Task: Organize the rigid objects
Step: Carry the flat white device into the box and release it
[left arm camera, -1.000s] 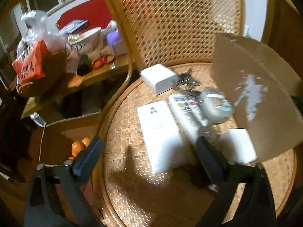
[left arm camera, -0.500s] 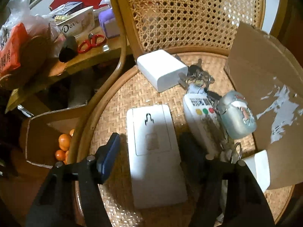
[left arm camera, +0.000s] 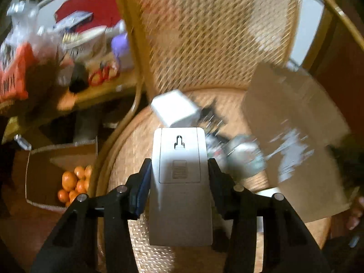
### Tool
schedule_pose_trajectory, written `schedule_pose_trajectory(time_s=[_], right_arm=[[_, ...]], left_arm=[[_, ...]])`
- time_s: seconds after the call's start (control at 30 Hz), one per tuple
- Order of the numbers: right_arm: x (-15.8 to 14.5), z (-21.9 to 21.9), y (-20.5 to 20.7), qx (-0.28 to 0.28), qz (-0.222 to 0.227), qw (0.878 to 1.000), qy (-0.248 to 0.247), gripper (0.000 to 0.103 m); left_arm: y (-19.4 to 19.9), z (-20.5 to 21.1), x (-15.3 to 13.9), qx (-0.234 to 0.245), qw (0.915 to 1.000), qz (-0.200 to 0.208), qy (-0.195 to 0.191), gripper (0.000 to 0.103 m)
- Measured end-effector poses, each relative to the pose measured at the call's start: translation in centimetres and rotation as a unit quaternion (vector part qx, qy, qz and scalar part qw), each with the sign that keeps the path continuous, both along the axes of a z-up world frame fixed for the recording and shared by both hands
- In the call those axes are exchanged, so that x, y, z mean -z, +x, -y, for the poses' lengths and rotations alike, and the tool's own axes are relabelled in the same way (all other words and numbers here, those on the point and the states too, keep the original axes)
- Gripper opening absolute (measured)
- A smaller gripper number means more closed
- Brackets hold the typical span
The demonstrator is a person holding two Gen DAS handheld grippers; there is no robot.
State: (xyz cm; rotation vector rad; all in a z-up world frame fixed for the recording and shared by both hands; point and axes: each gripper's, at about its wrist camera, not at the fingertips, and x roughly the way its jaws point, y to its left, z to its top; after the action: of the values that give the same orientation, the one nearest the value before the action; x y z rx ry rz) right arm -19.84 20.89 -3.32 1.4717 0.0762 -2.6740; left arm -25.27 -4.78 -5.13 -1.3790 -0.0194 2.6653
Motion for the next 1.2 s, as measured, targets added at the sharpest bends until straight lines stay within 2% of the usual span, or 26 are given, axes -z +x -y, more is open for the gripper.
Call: schedule_pose_trajectory(time_s=[0.13, 0.23, 0.37, 0.43, 0.6, 0.7, 0.9, 1.07, 1.2], right_arm=[[0.1, -0.2, -0.2, 0.001, 0.004, 1.000, -0.004, 0.009], [0.2, -0.2, -0.2, 0.002, 0.004, 1.000, -0.009, 0.009], [0.2, -0.1, 0.0, -0.002, 0.000, 1.000, -0.004, 0.008], [0.2, 0.0, 0.2, 0.000, -0.007, 1.000, -0.001, 0.005], [0.0, -0.1, 0.5, 0.007, -0.024, 1.000, -0.006, 0.004], [0.0, -0.2, 0.4, 0.010, -0.021, 1.000, -0.005, 0.004], [0.0, -0.3, 0.4, 0.006, -0.018, 1.000, -0.004, 0.005], [0.2, -0.4, 0.1, 0.012, -0.004, 1.000, -0.007, 0.005], [0.2, -0.5, 0.2, 0.015, -0.014, 1.000, -0.012, 0.005]], left_arm=[[1.0, -2.1, -4.9, 0.031, 0.9984, -0.044, 0.013, 0.046], [1.9, -4.8, -7.4, 0.068, 0.9956, -0.059, 0.025, 0.046], [2.6, -8.7, -9.3, 0.117, 0.9898, -0.069, 0.045, 0.046], [2.7, -10.9, -9.8, 0.143, 0.9866, -0.067, 0.042, 0.046], [2.7, -14.5, -9.6, 0.182, 0.9804, -0.067, 0.035, 0.046], [2.6, -15.8, -8.2, 0.195, 0.9780, -0.061, 0.040, 0.046], [1.3, -16.9, -4.5, 0.195, 0.9791, -0.027, 0.050, 0.046], [0.9, -17.1, -3.6, 0.194, 0.9791, -0.017, 0.057, 0.046], [0.9, -17.1, -2.9, 0.195, 0.9792, -0.009, 0.057, 0.046]])
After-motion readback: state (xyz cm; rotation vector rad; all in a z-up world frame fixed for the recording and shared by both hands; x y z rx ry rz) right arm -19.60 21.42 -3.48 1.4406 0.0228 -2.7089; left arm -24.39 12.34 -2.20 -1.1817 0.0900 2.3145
